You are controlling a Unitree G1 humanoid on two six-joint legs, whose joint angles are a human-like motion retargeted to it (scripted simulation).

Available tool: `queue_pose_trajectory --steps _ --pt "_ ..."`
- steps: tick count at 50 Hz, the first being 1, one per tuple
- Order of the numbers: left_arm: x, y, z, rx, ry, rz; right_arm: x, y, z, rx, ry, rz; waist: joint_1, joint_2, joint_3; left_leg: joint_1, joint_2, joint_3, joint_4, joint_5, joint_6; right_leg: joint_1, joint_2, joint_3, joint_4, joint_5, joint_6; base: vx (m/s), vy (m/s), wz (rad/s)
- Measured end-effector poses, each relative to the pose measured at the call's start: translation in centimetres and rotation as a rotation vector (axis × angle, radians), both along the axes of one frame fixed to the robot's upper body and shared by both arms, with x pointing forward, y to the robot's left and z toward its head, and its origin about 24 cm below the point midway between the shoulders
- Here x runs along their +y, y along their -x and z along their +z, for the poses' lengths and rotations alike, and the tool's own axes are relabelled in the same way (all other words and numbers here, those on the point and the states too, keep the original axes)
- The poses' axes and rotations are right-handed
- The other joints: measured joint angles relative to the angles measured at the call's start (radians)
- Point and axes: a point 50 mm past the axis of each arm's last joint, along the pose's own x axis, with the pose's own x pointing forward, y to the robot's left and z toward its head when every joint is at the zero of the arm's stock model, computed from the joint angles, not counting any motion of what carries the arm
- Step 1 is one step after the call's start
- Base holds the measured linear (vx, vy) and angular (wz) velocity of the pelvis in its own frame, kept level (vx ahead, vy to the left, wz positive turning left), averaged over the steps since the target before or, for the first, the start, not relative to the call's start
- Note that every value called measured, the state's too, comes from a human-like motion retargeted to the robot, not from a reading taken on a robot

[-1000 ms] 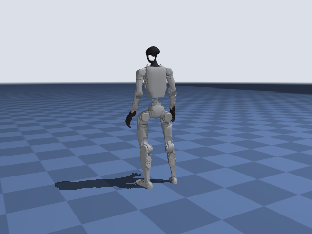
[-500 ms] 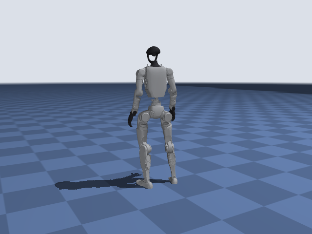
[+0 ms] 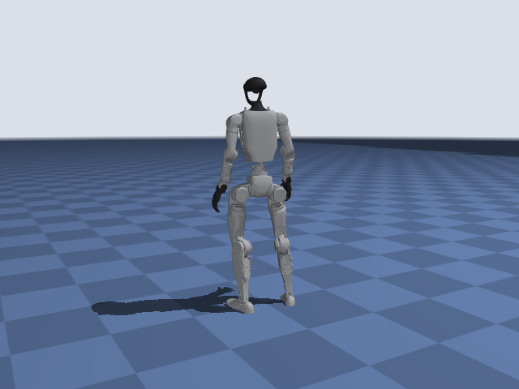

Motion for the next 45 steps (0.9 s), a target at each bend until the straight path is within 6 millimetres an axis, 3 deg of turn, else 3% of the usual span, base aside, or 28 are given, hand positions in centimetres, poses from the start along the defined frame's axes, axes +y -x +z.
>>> queue_pose_trajectory --steps 13,18,20,23,27,30,33,37,41,45 --pt "0.2 -1.0 0.3 -0.029 0.017 0.015 -0.4 0.3 0.0 0.016 0.000 -0.007 -0.004 0.004 0.013 0.018 -0.017 -0.015 -0.040 0.021 -0.002 0.008 -0.011 -0.011 0.002 -0.002 -0.001 0.00 0.00 0.03" --pt "2.5 -6.6 2.9 -0.231 0.009 0.049 -0.7 0.7 -0.1 0.045 -0.004 -0.030 0.008 0.009 0.010 0.034 -0.026 -0.038 -0.094 0.050 0.002 0.010 -0.009 -0.024 -0.003 0.001 -0.011 -0.01 0.00 0.09" --pt "3.6 -9.9 5.2 -0.374 -0.008 0.039 -0.9 0.9 -0.2 0.052 -0.003 -0.045 0.010 0.011 0.008 0.031 -0.026 -0.047 -0.094 0.052 0.001 0.014 -0.010 -0.034 -0.005 0.001 -0.014 -0.01 0.00 0.24" --pt "4.7 -15.5 10.8 -0.649 -0.020 -0.021 -1.1 1.2 -0.1 0.059 0.001 -0.067 0.014 0.015 0.003 0.026 -0.027 -0.059 -0.093 0.056 0.000 0.019 -0.012 -0.047 -0.008 0.002 -0.018 -0.01 -0.01 0.21" --pt "4.4 -21.1 21.5 -1.051 -0.008 -0.216 -1.6 1.3 0.0 0.062 0.007 -0.079 0.019 0.021 -0.004 0.022 -0.026 -0.069 -0.092 0.059 -0.001 0.023 -0.012 -0.059 -0.012 0.005 -0.023 0.00 0.00 0.04" --pt "2.5 -22.6 30.8 -1.351 -0.028 -0.433 -1.9 1.1 0.3 0.055 0.012 -0.071 0.021 0.025 -0.010 0.021 -0.025 -0.070 -0.091 0.061 -0.001 0.024 -0.011 -0.061 -0.014 0.008 -0.026 0.00 0.00 0.00" --pt "-0.4 -21.3 39.7 -1.671 -0.096 -0.657 -2.3 0.7 0.6 0.042 0.020 -0.047 0.020 0.030 -0.016 0.022 -0.023 -0.064 -0.091 0.060 -0.001 0.022 -0.008 -0.056 -0.015 0.011 -0.028 0.00 0.00 0.00" --pt "-4.8 -16.3 48.7 -2.101 -0.192 -0.928 -2.7 0.1 1.0 0.031 0.027 -0.003 0.011 0.040 -0.023 0.028 -0.019 -0.051 -0.093 0.057 -0.003 0.018 -0.003 -0.042 -0.015 0.015 -0.029 0.01 0.00 -0.15" --pt "-8.5 -9.9 53.1 -2.473 -0.277 -1.165 -3.1 -0.4 1.2 0.029 0.032 0.034 0.000 0.052 -0.027 0.035 -0.015 -0.034 -0.094 0.053 -0.004 0.014 0.002 -0.024 -0.014 0.018 -0.029 0.01 0.00 -0.22" --pt "-10.9 -5.0 54.0 -2.729 -0.394 -1.359 -3.1 -0.4 1.3 0.038 0.024 0.066 -0.006 0.061 -0.027 0.042 -0.013 -0.018 -0.094 0.048 -0.005 0.010 0.005 -0.009 -0.012 0.019 -0.028 0.01 0.01 -0.15"
